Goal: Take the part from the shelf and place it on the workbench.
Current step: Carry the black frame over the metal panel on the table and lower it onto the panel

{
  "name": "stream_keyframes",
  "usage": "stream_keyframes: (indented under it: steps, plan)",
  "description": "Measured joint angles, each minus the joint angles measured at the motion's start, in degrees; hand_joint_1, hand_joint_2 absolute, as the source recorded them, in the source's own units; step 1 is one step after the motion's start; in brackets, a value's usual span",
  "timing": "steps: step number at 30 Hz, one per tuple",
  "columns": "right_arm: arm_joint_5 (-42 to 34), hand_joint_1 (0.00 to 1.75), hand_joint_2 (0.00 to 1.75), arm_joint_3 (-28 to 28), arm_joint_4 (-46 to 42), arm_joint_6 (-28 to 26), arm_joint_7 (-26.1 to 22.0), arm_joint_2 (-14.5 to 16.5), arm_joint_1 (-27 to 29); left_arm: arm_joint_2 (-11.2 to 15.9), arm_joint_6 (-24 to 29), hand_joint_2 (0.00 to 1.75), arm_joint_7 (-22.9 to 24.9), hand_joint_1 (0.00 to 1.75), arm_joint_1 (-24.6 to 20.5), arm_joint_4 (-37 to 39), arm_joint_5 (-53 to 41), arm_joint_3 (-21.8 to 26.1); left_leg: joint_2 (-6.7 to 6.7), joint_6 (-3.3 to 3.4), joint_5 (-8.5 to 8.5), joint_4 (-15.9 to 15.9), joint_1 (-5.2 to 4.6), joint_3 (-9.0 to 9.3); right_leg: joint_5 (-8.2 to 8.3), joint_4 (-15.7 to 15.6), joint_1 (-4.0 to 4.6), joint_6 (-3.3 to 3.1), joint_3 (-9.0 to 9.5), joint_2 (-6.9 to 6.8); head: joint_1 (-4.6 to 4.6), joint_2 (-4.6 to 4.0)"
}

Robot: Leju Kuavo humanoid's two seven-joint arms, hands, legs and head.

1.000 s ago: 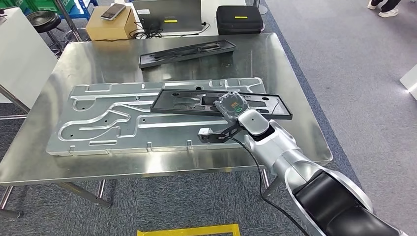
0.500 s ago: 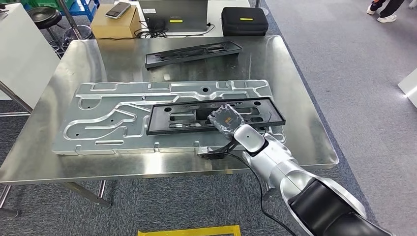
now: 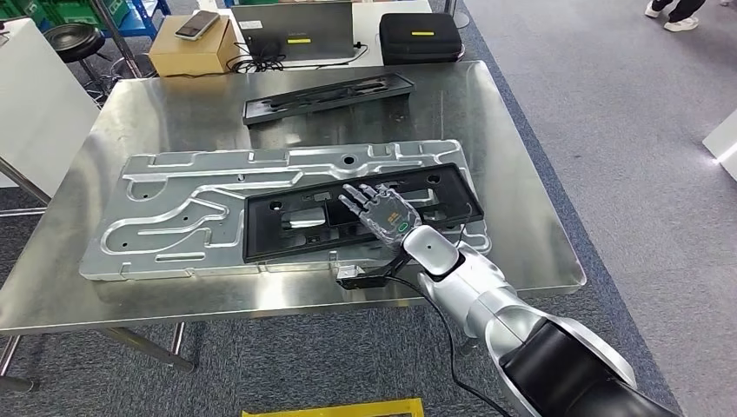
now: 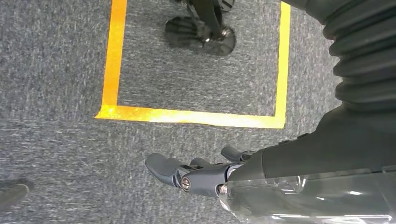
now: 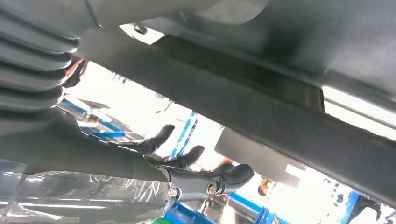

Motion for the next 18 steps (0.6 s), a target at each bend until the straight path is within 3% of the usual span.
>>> stream_keyframes:
  steps: [2,4,6,7,9,10,11,12,13,15,16,18]
  plan:
    - [0.08,0.00,0.00,-0.47,-0.01,-1.10,0.36,-0.10,0.09,0.02,0.13,0.00,0.22,0.00,-0.17,0.01,-0.08,-0.02,-0.06,0.73,0.61,-3.35,-0.17,1.60,-0.08,0.24,0.21,0.56,-0.21,0.10,0.00,0.00]
    - [0.13,0.00,0.00,-1.24,-0.16,-2.94,0.70,-0.15,0.30,0.00,0.30,0.00,0.37,0.00,-0.23,0.02,-0.11,-0.02,-0.10,1.55,0.73,-3.43,-0.23,1.55,-0.06,0.24,0.28,1.17,-0.32,0.14,0.01,0.00]
    - [0.03,0.00,0.00,-2.50,-0.84,-5.73,0.92,-0.24,0.42,-0.04,0.47,0.00,0.42,0.00,-0.27,0.02,-0.07,-0.02,-0.04,2.31,1.02,-3.74,-0.09,1.57,-1.17,1.65,0.12,1.79,-0.91,0.08,0.01,0.00]
    - [-0.13,0.00,0.00,-3.29,-1.42,-7.22,0.87,-0.32,0.43,-0.06,0.55,0.00,0.41,0.00,-0.28,0.02,0.00,-0.02,0.01,2.62,1.16,-3.90,-0.01,1.58,-2.63,3.94,0.01,2.07,-1.95,0.03,0.01,0.00]
    - [-0.55,0.00,0.00,-4.92,-3.14,-9.25,0.22,-0.57,0.70,-0.09,0.63,0.00,0.29,0.00,-0.23,0.02,0.27,-0.02,0.07,2.91,1.19,-3.91,-0.05,1.49,-6.42,11.50,-0.17,2.48,-5.49,-0.04,0.01,0.00]
    - [-0.75,0.00,0.00,-5.75,-4.44,-9.68,-0.32,-0.79,1.12,-0.10,0.63,0.00,0.19,0.00,-0.16,0.02,0.45,-0.01,0.07,2.93,1.18,-3.90,-0.07,1.48,-7.64,14.99,-0.23,2.61,-7.20,-0.05,0.02,0.00]
    - [-0.88,0.00,0.00,-6.60,-6.22,-9.81,-1.00,-1.09,1.72,-0.11,0.63,0.00,0.09,0.00,-0.08,0.02,0.64,0.02,0.05,2.94,1.17,-3.88,-0.08,1.48,-7.84,16.83,-0.26,2.66,-8.17,-0.05,0.02,0.00]
    - [-0.95,0.00,0.00,-7.60,-8.71,-9.86,-1.74,-1.51,2.56,-0.13,0.63,0.00,0.00,0.00,0.00,0.02,0.85,0.07,0.01,2.93,1.14,-3.85,-0.08,1.50,-6.90,16.37,-0.27,2.60,-8.05,-0.06,0.02,0.00]
    - [-0.95,0.00,0.00,-8.73,-11.65,-9.88,-2.43,-1.98,3.51,-0.15,0.63,0.00,-0.04,0.00,0.06,0.02,1.02,0.11,-0.05,2.88,1.10,-3.81,-0.08,1.53,-5.05,13.58,-0.25,2.42,-6.80,-0.06,0.01,0.00]
    - [-0.86,0.00,0.00,-11.47,-18.54,-9.93,-3.53,-3.07,5.61,-0.25,0.63,0.00,-0.07,0.00,0.10,0.03,1.38,0.19,-0.18,2.64,0.95,-3.66,-0.20,1.56,-1.24,5.25,-0.01,1.80,-2.87,-0.11,0.01,0.00]
    - [-0.87,0.00,0.00,-12.96,-22.46,-9.98,-3.96,-3.67,7.03,-0.31,0.62,0.00,-0.08,0.00,0.11,0.04,1.57,0.24,-0.23,2.44,0.86,-3.61,-0.28,1.55,-0.24,2.21,0.17,1.52,-1.45,-0.16,0.01,0.00]
    - [-1.41,0.00,0.00,-15.96,-31.26,-10.08,-5.20,-4.96,11.04,-0.42,0.52,0.00,-0.12,0.00,0.23,0.06,2.07,0.43,-0.33,1.95,0.76,-3.63,-0.36,1.58,-0.12,0.25,0.54,1.15,-0.57,-0.26,0.00,0.00]
